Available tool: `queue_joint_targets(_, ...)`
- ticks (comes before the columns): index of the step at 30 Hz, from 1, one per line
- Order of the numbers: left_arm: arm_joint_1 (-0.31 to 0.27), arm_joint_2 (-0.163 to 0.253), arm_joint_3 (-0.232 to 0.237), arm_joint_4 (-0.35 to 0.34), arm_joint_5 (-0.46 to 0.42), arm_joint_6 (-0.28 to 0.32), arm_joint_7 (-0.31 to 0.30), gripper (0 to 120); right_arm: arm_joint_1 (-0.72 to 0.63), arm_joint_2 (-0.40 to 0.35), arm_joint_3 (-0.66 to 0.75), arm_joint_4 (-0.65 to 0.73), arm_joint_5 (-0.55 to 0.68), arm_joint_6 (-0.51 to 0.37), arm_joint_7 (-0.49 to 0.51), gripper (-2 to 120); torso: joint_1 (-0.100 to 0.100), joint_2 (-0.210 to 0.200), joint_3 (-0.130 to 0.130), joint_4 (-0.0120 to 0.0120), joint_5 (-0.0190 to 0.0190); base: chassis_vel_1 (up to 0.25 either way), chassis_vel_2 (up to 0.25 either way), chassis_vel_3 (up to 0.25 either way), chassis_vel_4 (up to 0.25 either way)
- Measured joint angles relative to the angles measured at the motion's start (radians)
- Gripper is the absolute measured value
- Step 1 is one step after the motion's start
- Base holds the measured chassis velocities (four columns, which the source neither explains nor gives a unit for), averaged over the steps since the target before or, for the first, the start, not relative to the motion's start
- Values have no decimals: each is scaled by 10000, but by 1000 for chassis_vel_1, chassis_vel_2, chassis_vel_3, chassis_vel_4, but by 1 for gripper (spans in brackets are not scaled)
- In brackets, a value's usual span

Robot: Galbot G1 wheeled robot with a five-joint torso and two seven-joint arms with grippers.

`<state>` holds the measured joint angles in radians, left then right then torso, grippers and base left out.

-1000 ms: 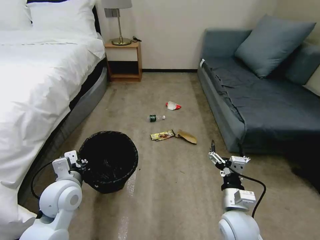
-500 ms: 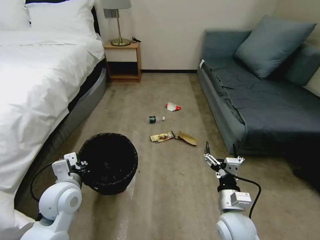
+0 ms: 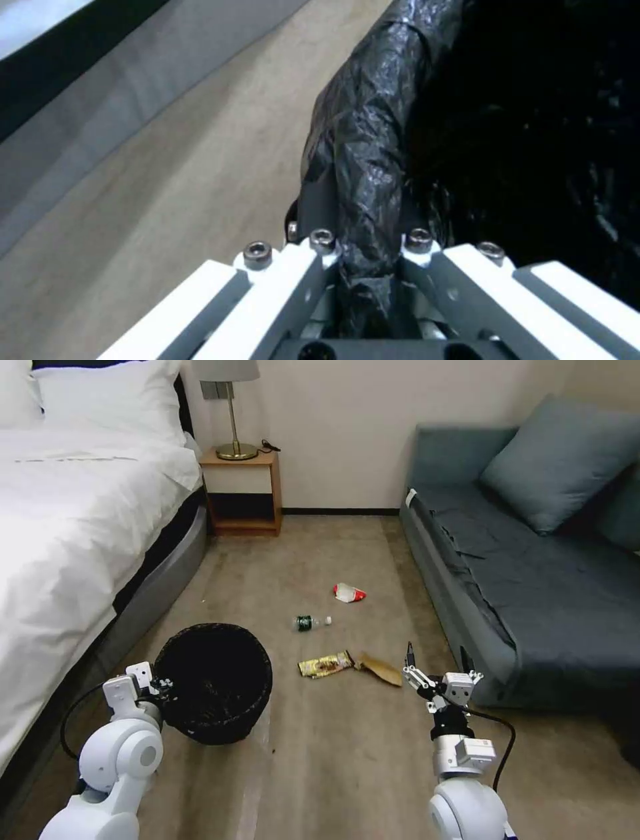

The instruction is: Pick up the trash bin, then pick up the garbage on the floor and place it into the trash bin.

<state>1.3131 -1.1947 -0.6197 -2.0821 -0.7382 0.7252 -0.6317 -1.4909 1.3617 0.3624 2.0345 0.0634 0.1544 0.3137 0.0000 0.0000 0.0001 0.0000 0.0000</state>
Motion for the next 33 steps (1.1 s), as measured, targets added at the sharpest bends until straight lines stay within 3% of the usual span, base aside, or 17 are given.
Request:
queue_joint_targets(18, 55, -157, 11, 147, 219, -191, 189, 3, 93, -60, 91, -291, -44, 93, 40, 100, 0, 0, -1, -1, -1, -273, 275, 272, -264)
queue_joint_targets(24, 62, -211, 8, 156, 239, -227, 200, 3, 637, -296, 62, -1119, -332, 759, -458, 100, 3, 0, 1, -1, 2, -170, 186, 180, -181)
queue_joint_targets(28, 75, -235, 27, 75, 239, -227, 270, 3, 1135, -1059, -401, -1671, 4, 735, -715, 100, 1, 0, -1, 0, 4, -3, -8, -1, -12)
queue_joint_targets(30, 20, -253, 55, 65, 251, -228, 357, 3, 1452, -2328, -894, -2135, 540, 487, -1012, 100, 1, 0, -1, 4, 6, 51, -44, -61, 50)
queue_joint_targets(31, 20, -253, 55, 65, 251, -228, 357, 3, 1452, -2328, -894, -2135, 540, 487, -1012, 100, 1, 0, -1, 4, 6, 47, -42, -61, 46)
queue_joint_targets(33, -99, -250, 148, 140, 309, -252, 499, 3, 1638, -3521, -1338, -2599, 1107, 341, -1362, 100, 0, 1, -2, 2, 0, 0, 0, 0, 0)
